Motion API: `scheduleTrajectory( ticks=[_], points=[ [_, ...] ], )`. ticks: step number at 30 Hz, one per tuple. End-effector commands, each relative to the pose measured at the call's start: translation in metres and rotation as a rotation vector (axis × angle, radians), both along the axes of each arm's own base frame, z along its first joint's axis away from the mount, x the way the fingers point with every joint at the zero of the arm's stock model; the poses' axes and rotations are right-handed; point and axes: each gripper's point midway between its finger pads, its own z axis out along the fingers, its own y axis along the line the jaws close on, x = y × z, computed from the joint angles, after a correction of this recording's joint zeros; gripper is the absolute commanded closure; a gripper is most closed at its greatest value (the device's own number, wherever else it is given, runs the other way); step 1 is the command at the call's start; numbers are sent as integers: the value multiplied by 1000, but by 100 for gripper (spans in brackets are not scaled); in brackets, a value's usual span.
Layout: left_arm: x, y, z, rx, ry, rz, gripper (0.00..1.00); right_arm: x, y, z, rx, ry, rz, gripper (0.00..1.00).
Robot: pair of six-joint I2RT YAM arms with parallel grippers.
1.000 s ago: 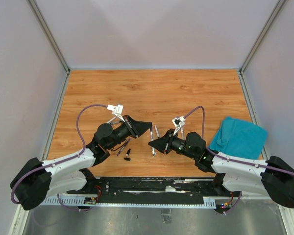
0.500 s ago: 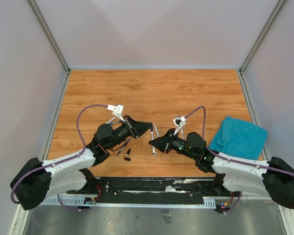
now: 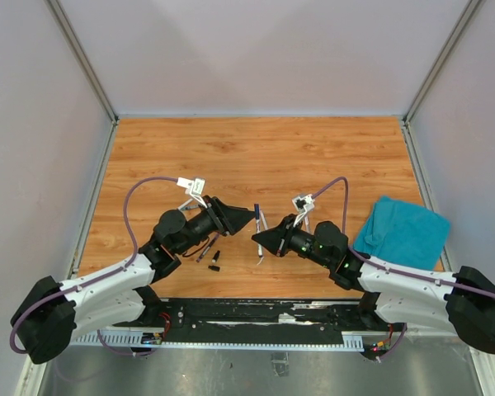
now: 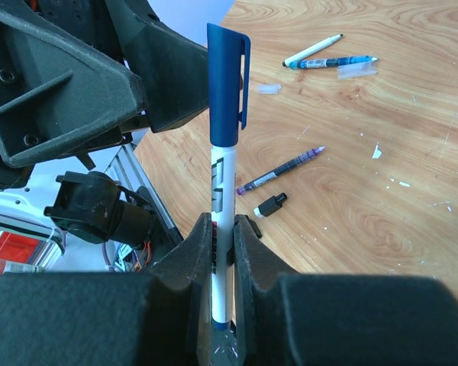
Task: Insert the pens into the pen caps
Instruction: Insert the pen cap onto the pen, then press the pen cap onto the pen.
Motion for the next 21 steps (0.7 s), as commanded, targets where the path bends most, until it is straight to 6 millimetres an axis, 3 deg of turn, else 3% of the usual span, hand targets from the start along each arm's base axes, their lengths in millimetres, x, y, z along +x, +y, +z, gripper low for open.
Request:
scheduleTrajectory(
  ticks=[1,4,7,12,16,21],
  points=[
    [1,0,22,1,-64,7,41,-3,0,9,12,-37,19,100],
    [5,0,20,15,-58,20,37,-9,3,9,14,-40,58,99],
    [6,-2,15,24,-47,17,27,-13,7,8,11,-39,92,100],
    [8,-7,12,23,-40,8,26,-20,16,10,24,-40,154,99],
    [9,-8,6,33,-28,8,36,-23,21,9,26,-36,184,99],
    [9,-7,5,33,-26,6,56,-21,20,6,12,-29,170,100]
  ],
)
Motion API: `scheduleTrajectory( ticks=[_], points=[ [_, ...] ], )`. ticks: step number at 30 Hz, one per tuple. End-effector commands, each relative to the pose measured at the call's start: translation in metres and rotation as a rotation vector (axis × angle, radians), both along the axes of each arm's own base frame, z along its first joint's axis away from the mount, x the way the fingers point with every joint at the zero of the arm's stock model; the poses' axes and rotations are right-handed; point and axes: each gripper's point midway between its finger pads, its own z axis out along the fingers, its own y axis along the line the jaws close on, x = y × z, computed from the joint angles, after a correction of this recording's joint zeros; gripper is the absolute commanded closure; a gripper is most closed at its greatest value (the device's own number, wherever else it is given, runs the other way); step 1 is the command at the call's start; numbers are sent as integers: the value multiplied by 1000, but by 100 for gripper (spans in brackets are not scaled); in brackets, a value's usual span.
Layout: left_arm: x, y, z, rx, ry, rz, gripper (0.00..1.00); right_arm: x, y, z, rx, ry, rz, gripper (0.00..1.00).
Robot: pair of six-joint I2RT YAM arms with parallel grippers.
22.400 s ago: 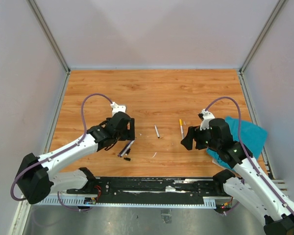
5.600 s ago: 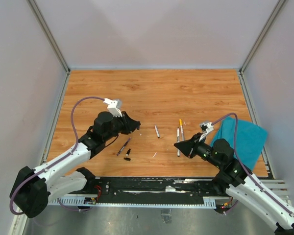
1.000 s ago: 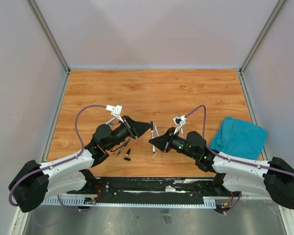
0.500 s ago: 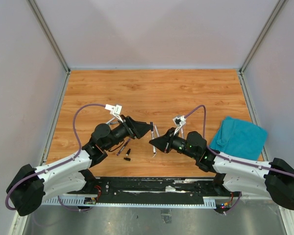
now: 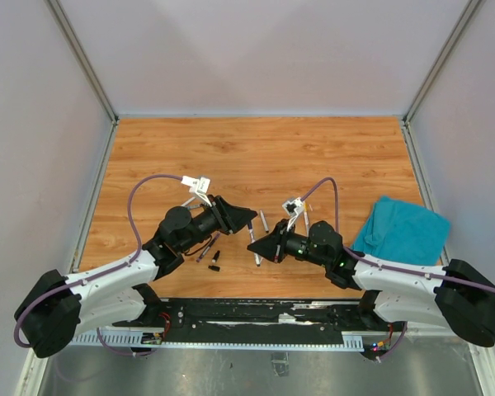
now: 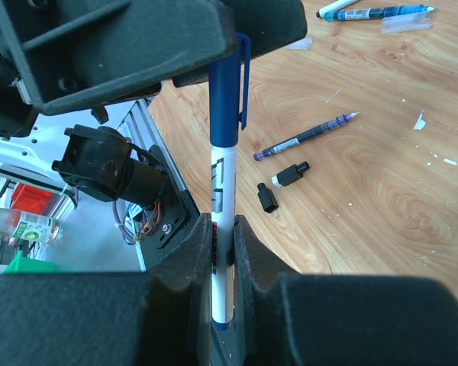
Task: Insert the pens into the pen caps
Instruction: Press the pen cap onto the pen.
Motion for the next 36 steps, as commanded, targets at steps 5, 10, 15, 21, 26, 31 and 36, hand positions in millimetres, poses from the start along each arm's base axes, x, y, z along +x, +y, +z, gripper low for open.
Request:
scheduleTrajectory(
  ticks=[5,10,15,21,26,31,36],
  points=[
    [-1,-3,16,-17,-44,-9,78,9,5,23,26,-61,-19,99],
    [-2,-1,10,-1,-28,-10,96,22,4,29,-15,-109,-64,99],
    [-6,1,4,4,-13,-8,100,40,1,39,-36,-151,-123,100],
    [-12,3,-3,0,7,-5,99,61,-4,52,-30,-185,-180,100],
    [-17,-2,-5,14,3,-21,99,69,-1,68,-28,-232,-190,100],
    [-22,-9,-8,33,-1,-48,100,79,-1,87,-56,-305,-201,100],
    [-27,-14,-11,44,0,-57,100,90,-3,110,-80,-383,-234,99]
  ],
)
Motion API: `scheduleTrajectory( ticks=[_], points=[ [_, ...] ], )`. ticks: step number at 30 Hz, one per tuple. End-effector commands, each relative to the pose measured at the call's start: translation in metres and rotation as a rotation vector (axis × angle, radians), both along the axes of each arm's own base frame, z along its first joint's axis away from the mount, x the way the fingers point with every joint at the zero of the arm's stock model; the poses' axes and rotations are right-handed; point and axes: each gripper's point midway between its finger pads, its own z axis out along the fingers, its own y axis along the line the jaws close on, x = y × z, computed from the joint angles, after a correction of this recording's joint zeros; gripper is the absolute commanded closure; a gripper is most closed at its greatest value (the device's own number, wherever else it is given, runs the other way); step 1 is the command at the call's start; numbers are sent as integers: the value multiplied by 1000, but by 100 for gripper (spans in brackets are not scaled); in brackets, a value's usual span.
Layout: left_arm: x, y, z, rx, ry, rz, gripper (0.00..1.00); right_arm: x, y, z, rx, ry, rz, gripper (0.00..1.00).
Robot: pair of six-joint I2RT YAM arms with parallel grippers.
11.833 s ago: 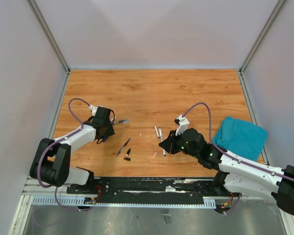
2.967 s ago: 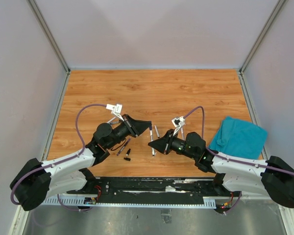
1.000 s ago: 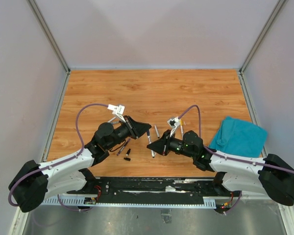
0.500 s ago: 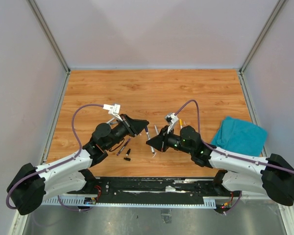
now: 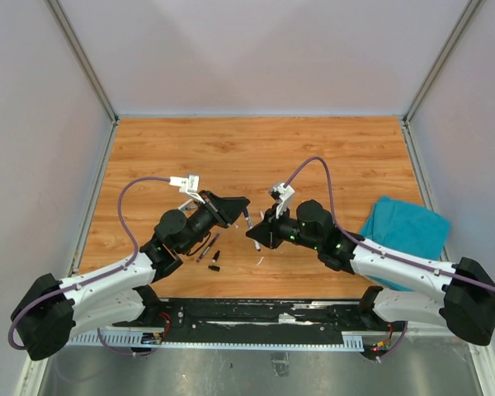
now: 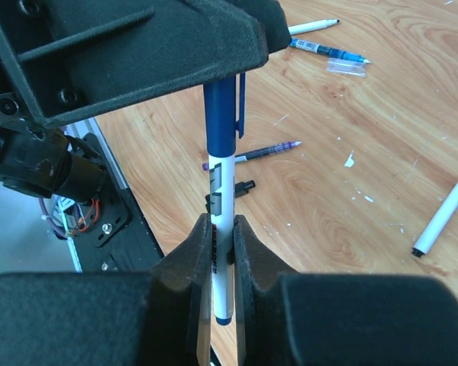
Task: Insert the pens into the pen caps
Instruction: Press the pen cap onto the pen.
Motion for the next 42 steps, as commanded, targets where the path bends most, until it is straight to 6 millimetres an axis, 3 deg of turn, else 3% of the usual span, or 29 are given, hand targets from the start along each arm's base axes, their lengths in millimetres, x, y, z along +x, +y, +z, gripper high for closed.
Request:
scheduleTrajectory(
  ticks=[1,8,13,21,24,26,31,35,40,42],
  points=[
    [-40,-28,-35,96,68,-190,100,57,-7,92,137,-253,-185,100],
    [-45,-40,-39,113,74,-220,100,74,-10,124,158,-322,-213,99],
    [-46,-42,-39,118,71,-221,100,74,-10,138,135,-357,-190,99],
    [-30,-33,9,147,-27,-133,70,47,-18,72,21,-224,-99,100],
    [-25,-33,28,167,-61,-114,50,28,-23,41,-25,-154,-41,99],
    [-23,-33,39,176,-83,-107,42,16,-30,19,-66,-102,-17,100],
    [-18,-24,57,209,-110,-64,36,-4,-62,-30,-170,9,-53,100],
    [-13,-14,51,292,-86,-19,31,-6,-94,-49,-260,54,-165,99],
    [0,4,20,442,9,37,29,-9,-104,-35,-240,-17,-167,98],
    [13,19,3,483,81,55,29,-8,-108,-28,-246,-43,-176,99]
  ],
)
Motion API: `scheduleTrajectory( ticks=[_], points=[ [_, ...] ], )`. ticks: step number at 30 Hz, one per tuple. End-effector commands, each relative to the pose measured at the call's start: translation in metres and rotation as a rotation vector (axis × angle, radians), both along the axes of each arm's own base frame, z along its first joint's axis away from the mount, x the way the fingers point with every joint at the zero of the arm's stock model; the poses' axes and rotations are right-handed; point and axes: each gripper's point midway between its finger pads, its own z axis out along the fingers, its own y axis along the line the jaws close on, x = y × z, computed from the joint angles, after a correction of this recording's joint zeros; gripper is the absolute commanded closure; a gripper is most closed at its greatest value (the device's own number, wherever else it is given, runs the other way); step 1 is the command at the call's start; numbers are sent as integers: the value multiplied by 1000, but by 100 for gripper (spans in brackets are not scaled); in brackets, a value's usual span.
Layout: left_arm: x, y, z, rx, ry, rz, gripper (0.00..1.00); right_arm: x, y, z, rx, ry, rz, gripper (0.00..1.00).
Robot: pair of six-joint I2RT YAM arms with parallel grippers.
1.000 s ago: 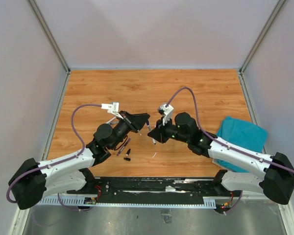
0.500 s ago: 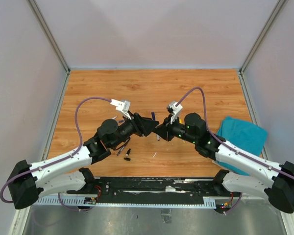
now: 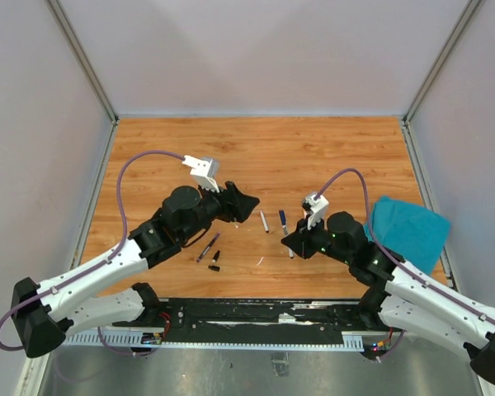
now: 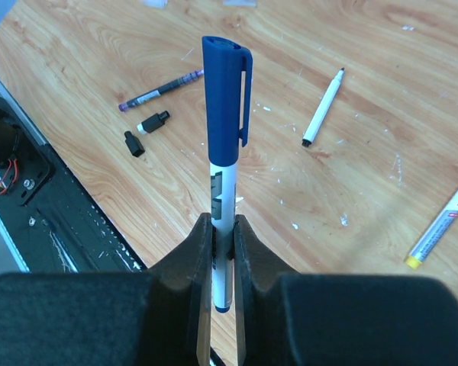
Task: Insert the pens into the pen caps
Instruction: Press the pen cap onto the pen, then place the pen at the center of the board.
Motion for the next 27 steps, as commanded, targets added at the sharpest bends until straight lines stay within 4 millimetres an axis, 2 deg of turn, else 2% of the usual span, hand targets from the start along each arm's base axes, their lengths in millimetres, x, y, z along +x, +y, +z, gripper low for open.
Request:
scheduleTrajectory(
  ticks=[1,3,6,13,17,22,27],
  points=[
    [24,36,-44,164,136,88,29,8,-21,1,-70,-36,-71,99],
    [32,51,-57,188,190,102,29,11,-28,4,-138,-28,-84,99],
    [39,70,-66,219,229,128,27,16,-38,-4,-236,40,-100,99],
    [39,107,-50,335,193,217,25,40,-44,-20,-234,271,-142,99],
    [33,127,-39,376,142,270,23,54,-53,-32,-346,369,-201,99],
    [23,140,-36,386,106,288,23,69,-62,-50,-460,440,-291,99],
    [18,154,-43,395,91,335,23,80,-66,-67,-522,492,-373,99]
  ],
)
